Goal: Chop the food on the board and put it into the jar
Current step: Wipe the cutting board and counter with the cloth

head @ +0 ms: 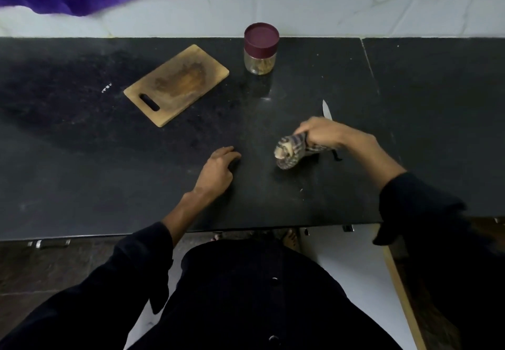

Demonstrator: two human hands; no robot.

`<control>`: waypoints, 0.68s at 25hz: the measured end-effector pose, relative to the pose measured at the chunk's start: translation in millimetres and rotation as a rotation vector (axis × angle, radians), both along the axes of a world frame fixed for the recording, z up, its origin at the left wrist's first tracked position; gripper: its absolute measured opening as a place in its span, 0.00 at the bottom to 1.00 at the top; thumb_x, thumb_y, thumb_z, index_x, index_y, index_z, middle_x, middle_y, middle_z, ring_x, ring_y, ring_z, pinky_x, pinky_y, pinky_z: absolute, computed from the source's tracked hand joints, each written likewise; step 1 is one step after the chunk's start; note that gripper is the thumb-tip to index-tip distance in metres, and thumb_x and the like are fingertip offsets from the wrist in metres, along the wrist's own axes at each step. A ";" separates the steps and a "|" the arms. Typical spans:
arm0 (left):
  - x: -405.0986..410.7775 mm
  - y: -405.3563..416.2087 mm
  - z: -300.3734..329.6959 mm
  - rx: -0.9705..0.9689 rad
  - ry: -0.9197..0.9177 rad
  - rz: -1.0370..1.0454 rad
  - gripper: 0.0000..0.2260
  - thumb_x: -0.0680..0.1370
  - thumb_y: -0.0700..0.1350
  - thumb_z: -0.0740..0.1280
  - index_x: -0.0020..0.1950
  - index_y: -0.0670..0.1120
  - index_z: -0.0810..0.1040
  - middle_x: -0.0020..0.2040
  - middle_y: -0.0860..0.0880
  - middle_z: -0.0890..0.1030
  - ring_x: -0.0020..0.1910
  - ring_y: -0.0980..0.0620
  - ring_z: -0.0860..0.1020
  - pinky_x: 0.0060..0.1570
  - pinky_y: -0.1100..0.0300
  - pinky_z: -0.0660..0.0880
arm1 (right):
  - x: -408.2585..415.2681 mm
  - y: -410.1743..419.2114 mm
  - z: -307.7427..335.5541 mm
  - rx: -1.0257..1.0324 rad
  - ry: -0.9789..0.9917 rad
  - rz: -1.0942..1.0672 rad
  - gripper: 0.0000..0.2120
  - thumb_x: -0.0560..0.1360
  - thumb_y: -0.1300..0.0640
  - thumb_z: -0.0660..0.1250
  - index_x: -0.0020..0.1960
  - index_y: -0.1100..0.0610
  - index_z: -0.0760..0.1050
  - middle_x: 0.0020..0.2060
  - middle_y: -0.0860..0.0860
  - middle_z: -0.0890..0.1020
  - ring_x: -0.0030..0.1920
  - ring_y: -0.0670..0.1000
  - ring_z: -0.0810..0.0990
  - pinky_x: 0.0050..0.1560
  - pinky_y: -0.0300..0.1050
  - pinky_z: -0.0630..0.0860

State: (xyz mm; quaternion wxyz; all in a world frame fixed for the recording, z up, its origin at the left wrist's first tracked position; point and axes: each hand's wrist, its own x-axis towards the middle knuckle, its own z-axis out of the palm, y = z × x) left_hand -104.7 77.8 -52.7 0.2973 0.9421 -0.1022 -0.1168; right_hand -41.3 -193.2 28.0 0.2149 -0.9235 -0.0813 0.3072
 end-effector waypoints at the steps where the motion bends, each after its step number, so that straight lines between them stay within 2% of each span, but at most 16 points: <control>1: -0.1 -7.1 1.3 0.015 0.006 -0.016 0.24 0.73 0.29 0.58 0.68 0.42 0.73 0.71 0.43 0.68 0.71 0.43 0.64 0.71 0.51 0.62 | 2.5 5.8 1.4 0.001 -0.048 -0.003 0.13 0.72 0.64 0.64 0.53 0.58 0.84 0.45 0.52 0.82 0.51 0.53 0.79 0.54 0.45 0.72; 5: -3.1 -47.9 12.6 0.047 -0.009 -0.072 0.28 0.71 0.29 0.59 0.72 0.42 0.65 0.70 0.43 0.65 0.69 0.43 0.64 0.69 0.54 0.62 | -28.7 18.4 -28.4 -0.044 -0.026 0.058 0.22 0.73 0.69 0.60 0.61 0.54 0.81 0.58 0.57 0.80 0.60 0.55 0.76 0.60 0.42 0.68; 7: -8.7 -67.6 14.2 0.063 -0.020 -0.156 0.30 0.70 0.29 0.60 0.73 0.41 0.63 0.71 0.42 0.64 0.70 0.43 0.62 0.70 0.54 0.61 | -56.0 6.1 -39.7 -0.031 0.001 0.062 0.24 0.73 0.70 0.58 0.63 0.54 0.80 0.61 0.57 0.78 0.63 0.58 0.74 0.65 0.44 0.67; 9: -12.9 -84.6 12.5 0.072 -0.023 -0.254 0.31 0.71 0.29 0.60 0.73 0.41 0.63 0.72 0.42 0.63 0.71 0.43 0.61 0.72 0.54 0.60 | -83.5 -18.9 -43.4 -0.044 0.035 0.102 0.24 0.72 0.70 0.58 0.62 0.54 0.81 0.61 0.56 0.78 0.63 0.57 0.74 0.65 0.48 0.69; 13: -17.2 -109.5 12.7 0.078 -0.025 -0.368 0.29 0.72 0.30 0.60 0.73 0.42 0.62 0.73 0.43 0.63 0.72 0.44 0.61 0.73 0.53 0.59 | -130.3 -66.9 -41.0 -0.233 0.106 0.229 0.20 0.71 0.65 0.61 0.55 0.48 0.82 0.57 0.51 0.81 0.61 0.53 0.76 0.63 0.55 0.70; 17: -11.4 -119.1 16.2 0.086 -0.024 -0.399 0.29 0.74 0.30 0.60 0.75 0.43 0.61 0.74 0.45 0.61 0.73 0.46 0.59 0.73 0.52 0.59 | -149.3 -90.0 -31.4 -0.383 0.160 0.262 0.11 0.76 0.60 0.65 0.56 0.54 0.81 0.55 0.52 0.81 0.58 0.53 0.78 0.61 0.50 0.73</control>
